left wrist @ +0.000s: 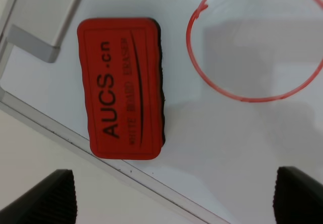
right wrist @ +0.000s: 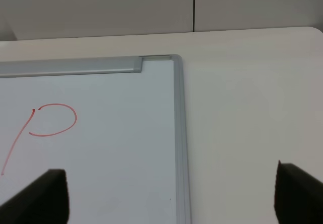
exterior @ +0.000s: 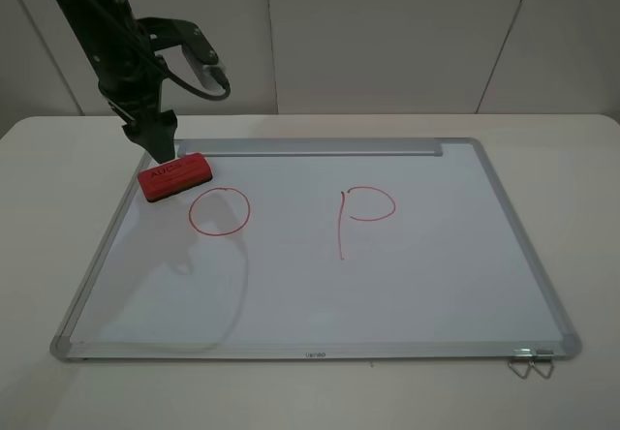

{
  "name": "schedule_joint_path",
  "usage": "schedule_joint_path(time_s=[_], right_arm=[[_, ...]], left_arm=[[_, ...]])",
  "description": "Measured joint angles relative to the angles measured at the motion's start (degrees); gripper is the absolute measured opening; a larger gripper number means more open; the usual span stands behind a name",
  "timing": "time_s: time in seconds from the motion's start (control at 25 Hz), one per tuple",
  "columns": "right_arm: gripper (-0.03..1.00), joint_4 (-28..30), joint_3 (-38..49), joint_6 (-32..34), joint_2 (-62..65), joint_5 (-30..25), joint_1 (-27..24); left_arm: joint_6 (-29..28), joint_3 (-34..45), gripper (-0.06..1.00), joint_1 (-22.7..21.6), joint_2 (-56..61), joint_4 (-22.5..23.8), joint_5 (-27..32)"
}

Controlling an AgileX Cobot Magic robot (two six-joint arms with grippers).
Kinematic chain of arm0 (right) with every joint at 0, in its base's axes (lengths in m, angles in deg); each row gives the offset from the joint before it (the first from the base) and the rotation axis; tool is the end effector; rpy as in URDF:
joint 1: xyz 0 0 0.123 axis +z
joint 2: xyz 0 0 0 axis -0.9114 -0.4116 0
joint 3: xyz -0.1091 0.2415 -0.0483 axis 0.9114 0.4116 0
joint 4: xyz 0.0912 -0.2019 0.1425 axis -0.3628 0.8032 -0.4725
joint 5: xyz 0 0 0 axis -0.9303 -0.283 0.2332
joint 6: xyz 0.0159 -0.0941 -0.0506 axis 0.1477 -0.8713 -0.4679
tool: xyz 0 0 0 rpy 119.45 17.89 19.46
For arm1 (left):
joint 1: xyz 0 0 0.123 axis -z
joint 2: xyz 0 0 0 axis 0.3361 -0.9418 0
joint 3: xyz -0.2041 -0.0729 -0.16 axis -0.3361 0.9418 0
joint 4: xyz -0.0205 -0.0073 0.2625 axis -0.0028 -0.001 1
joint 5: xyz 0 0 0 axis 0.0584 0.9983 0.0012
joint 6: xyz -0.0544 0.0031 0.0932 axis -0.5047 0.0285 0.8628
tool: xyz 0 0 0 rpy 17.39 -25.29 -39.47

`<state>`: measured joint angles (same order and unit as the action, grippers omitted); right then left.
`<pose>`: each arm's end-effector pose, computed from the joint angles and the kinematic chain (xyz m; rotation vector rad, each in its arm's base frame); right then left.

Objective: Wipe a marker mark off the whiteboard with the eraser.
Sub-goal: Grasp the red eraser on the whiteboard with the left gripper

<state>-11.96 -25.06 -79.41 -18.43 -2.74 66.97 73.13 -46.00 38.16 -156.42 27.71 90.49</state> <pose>0.0342 -0.0048 0.2812 0.0786 2.0173 0.0053 0.3874 -0.1217 0.1789 1.5284 2.5700 0.1581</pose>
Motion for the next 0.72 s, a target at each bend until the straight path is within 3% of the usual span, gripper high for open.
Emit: schedule_joint_path(time_s=[0.28, 0.48, 0.72], right_arm=[[0.72, 0.0, 0.0, 0.0, 0.0, 0.0, 0.0], [0.72, 0.0, 0.0, 0.0, 0.0, 0.0, 0.0], [0.72, 0.0, 0.0, 0.0, 0.0, 0.0, 0.0]], left_arm=[[8.7, -0.1, 0.77, -2.0, -7.4, 0.5, -3.4], [9.8, -0.1, 0.77, -4.3, -9.5, -3.4, -8.8], [9.9, -2.3, 0.77, -5.2, -12.0, -4.1, -11.2]])
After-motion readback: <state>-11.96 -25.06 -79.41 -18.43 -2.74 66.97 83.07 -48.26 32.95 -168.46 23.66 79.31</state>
